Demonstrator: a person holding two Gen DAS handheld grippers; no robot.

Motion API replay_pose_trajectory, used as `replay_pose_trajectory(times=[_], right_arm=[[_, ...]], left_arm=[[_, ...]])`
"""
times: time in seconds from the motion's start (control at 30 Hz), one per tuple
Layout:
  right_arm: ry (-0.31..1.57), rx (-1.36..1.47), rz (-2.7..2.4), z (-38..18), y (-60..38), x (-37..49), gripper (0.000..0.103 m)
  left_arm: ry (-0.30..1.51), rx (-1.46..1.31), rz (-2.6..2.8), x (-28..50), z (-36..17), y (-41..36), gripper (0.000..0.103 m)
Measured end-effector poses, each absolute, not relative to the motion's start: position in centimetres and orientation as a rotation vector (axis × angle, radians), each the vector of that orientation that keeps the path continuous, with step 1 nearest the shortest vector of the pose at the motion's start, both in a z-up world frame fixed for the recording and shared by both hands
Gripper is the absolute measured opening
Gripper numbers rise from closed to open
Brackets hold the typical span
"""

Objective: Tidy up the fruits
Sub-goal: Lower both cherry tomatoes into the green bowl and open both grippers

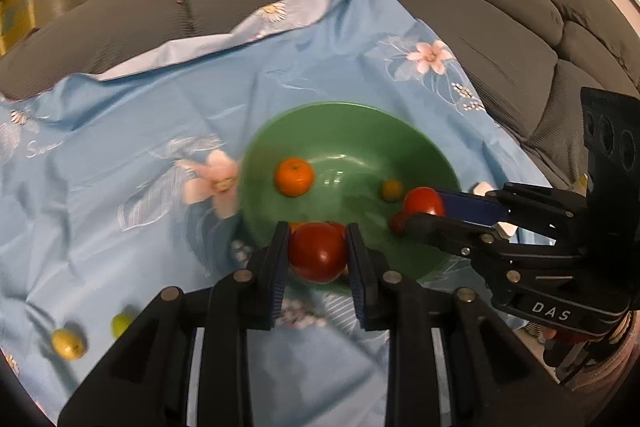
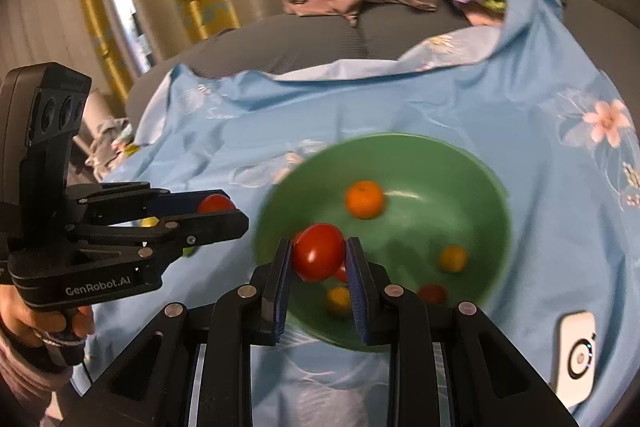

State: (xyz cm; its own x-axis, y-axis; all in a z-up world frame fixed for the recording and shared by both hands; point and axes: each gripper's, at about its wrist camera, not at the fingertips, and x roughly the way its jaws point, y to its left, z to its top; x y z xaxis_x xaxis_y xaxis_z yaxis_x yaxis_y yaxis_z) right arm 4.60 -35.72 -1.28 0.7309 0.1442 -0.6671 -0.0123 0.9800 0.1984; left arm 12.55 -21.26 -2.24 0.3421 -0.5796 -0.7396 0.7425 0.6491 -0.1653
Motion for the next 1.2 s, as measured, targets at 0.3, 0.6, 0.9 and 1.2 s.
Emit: replay_pose_trajectory(times=[0.3, 0.6, 0.9, 1.2], right_arm=[[0.766, 0.215, 0.040, -2.6, -38.3, 4.3, 0.029], [0.768, 0.206, 0.023, -3.0, -39.0, 4.5, 0.029], [0.783, 0.197, 0.006, -3.2, -39.0, 4.7, 0.029], [0.799, 0.186, -0.036, -3.1, -38.8, 4.7, 0.029]], left_arm=[[0.911, 0.271, -0.870, 13.4, -3.8, -24.1, 0.027], [0.931, 0.316, -0.847, 13.8, -4.7, -25.5, 0.027], [0.934, 0.344, -0.828, 13.7, -5.0, -25.8, 0.028], [0.918, 0.330, -0.773, 13.8, -4.4, -24.9, 0.063]])
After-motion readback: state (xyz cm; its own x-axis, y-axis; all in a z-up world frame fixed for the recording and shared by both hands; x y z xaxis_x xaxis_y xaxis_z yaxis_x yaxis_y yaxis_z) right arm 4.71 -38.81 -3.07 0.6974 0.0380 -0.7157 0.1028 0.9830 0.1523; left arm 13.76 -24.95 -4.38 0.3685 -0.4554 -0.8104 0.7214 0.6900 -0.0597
